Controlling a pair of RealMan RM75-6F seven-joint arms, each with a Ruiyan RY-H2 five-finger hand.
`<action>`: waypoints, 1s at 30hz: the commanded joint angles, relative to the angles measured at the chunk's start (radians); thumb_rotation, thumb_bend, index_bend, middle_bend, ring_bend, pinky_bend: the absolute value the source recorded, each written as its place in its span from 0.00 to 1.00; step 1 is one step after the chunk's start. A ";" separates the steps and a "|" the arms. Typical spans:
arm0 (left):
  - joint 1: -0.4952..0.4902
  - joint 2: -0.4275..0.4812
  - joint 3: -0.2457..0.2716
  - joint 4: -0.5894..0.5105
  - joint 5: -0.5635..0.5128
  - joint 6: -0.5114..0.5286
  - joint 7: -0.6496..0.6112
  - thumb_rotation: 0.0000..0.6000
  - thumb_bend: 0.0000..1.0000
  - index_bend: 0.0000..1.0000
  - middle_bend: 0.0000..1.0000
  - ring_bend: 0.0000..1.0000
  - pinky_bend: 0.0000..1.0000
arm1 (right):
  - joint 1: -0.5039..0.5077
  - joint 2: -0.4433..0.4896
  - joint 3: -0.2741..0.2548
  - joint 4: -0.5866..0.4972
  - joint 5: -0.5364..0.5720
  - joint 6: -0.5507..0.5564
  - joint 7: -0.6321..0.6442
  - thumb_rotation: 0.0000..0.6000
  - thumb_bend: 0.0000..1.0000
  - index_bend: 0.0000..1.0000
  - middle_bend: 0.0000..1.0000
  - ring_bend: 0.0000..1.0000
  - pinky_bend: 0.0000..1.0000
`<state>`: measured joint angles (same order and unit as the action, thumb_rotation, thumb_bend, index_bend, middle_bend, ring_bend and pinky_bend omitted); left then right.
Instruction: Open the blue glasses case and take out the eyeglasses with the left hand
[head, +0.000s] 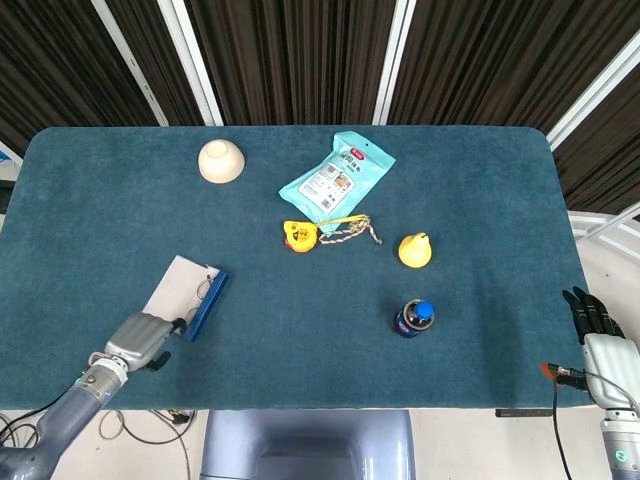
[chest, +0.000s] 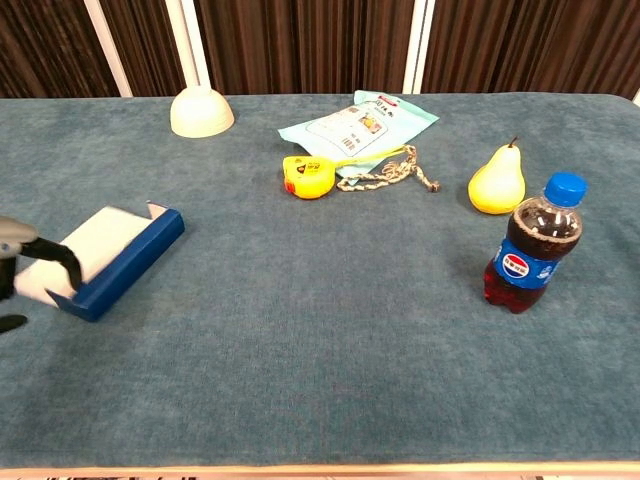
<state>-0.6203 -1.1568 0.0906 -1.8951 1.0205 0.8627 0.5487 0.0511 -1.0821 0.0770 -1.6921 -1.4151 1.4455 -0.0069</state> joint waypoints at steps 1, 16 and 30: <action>-0.010 -0.027 -0.001 -0.014 0.018 -0.004 0.000 1.00 0.39 0.24 0.98 0.89 0.97 | -0.001 0.001 0.000 0.000 0.000 0.001 0.001 1.00 0.17 0.00 0.00 0.00 0.21; -0.127 -0.036 -0.106 -0.019 -0.075 -0.018 0.035 1.00 0.32 0.12 0.99 0.89 0.97 | 0.001 0.002 0.001 0.002 0.003 -0.004 0.007 1.00 0.17 0.00 0.00 0.00 0.21; -0.392 -0.116 -0.046 0.125 -0.567 -0.046 0.304 1.00 0.32 0.10 0.99 0.89 0.97 | 0.002 0.004 0.001 -0.003 0.013 -0.012 0.003 1.00 0.18 0.00 0.00 0.00 0.21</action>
<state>-0.9582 -1.2373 0.0213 -1.8109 0.5247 0.8157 0.8038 0.0528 -1.0781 0.0781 -1.6948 -1.4016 1.4340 -0.0040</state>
